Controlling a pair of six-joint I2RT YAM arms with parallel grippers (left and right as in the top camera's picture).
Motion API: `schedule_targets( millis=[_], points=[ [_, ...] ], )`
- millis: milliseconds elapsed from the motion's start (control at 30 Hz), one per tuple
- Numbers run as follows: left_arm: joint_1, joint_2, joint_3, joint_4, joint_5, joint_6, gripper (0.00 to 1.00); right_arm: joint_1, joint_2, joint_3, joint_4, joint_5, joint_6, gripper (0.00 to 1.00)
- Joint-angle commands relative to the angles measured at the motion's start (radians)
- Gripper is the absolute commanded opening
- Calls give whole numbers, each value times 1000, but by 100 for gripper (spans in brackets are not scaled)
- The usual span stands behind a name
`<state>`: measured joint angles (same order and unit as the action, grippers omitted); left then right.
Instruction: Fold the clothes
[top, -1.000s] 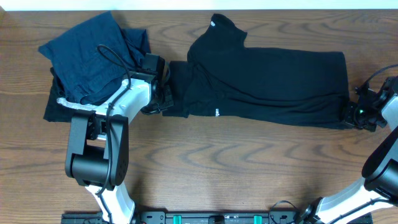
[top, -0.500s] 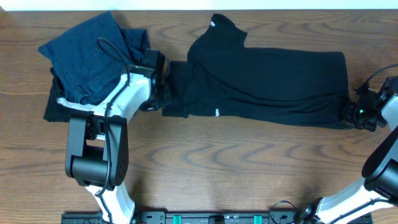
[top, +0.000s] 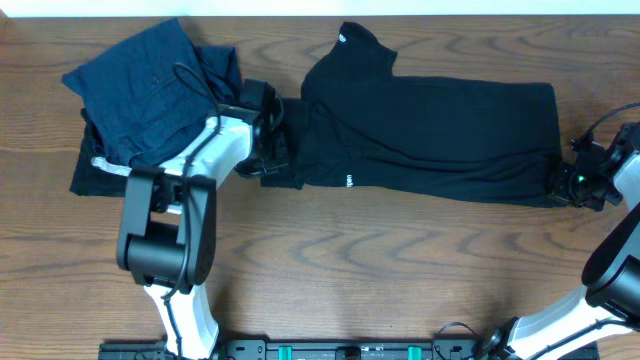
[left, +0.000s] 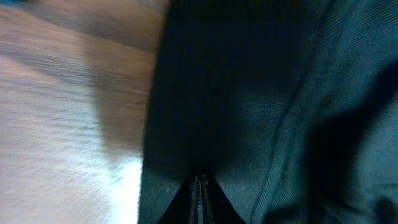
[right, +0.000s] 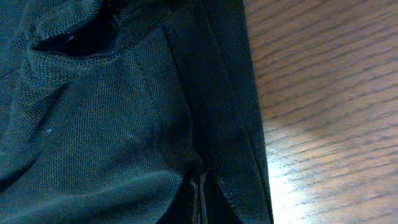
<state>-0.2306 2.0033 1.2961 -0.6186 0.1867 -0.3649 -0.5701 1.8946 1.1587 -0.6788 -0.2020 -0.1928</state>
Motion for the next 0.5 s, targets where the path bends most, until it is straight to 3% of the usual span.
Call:
schedule_targets(
  millis=[0, 467],
  points=[
    [-6, 66, -21, 8, 17, 7, 6, -5, 0, 16, 3, -16, -14, 1],
    [23, 77, -21, 3, 42, -3, 6, -12, 0, 27, 9, 48, -14, 1]
  ],
)
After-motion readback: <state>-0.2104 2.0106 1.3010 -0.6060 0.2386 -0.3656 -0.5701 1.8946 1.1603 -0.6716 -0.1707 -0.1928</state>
